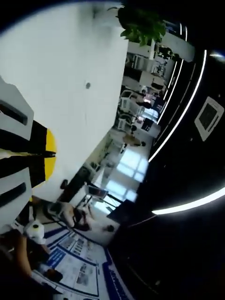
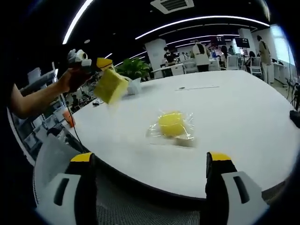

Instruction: Compare the silicone blocks by pressing each to a similar depth, holding the contact briefly, and releasing to observe deformation and rebound differences across the visible hardness samples.

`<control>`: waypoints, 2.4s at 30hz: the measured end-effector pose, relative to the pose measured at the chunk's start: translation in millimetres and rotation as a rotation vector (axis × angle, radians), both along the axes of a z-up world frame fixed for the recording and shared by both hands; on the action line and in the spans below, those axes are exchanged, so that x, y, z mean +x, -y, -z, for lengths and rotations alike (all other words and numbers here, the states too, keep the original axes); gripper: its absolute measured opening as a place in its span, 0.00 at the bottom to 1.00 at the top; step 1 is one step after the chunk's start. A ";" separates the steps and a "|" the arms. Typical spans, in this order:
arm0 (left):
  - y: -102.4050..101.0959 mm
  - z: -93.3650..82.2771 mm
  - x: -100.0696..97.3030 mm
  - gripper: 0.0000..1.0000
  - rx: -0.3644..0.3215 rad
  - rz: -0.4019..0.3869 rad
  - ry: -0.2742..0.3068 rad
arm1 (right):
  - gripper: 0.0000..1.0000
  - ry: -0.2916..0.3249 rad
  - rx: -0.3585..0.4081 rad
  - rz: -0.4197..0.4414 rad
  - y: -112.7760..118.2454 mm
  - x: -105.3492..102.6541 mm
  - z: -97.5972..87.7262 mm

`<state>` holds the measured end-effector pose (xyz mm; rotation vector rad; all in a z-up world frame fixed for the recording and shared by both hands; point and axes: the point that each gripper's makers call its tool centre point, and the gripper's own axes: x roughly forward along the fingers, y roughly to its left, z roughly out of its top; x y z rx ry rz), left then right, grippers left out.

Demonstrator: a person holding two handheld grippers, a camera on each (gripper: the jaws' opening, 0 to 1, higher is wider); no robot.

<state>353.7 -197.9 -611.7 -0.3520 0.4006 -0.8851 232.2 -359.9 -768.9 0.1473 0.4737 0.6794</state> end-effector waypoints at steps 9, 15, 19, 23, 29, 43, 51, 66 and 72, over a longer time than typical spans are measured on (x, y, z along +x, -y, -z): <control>21.1 -7.8 -23.4 0.00 0.009 0.072 0.032 | 0.82 0.029 -0.033 -0.092 -19.6 3.1 -12.5; 39.4 -27.8 -36.7 0.00 -0.053 0.119 0.038 | 0.81 0.047 -0.027 -0.124 -29.0 5.0 -26.1; 51.1 -34.5 -43.3 0.00 -0.064 0.153 0.038 | 0.81 0.066 0.023 -0.145 -39.0 7.6 -41.7; 62.9 -45.6 -53.9 0.00 -0.072 0.188 0.056 | 0.81 0.086 0.141 -0.170 -57.9 11.3 -66.0; 74.5 -70.8 -73.1 0.00 -0.110 0.240 0.090 | 0.78 0.122 0.222 -0.228 -80.0 9.6 -83.5; 84.8 -106.4 -104.7 0.00 -0.188 0.330 0.163 | 0.69 0.176 0.458 -0.330 -111.2 5.9 -139.0; 83.7 -112.6 -110.5 0.00 -0.216 0.342 0.171 | 0.53 0.210 0.546 -0.370 -112.1 1.4 -168.7; 72.3 -117.3 -111.3 0.00 -0.258 0.343 0.177 | 0.27 0.208 0.535 -0.439 -116.2 -8.3 -175.7; 67.6 -114.3 -112.4 0.00 -0.261 0.348 0.168 | 0.23 0.182 0.493 -0.453 -115.2 -11.0 -174.1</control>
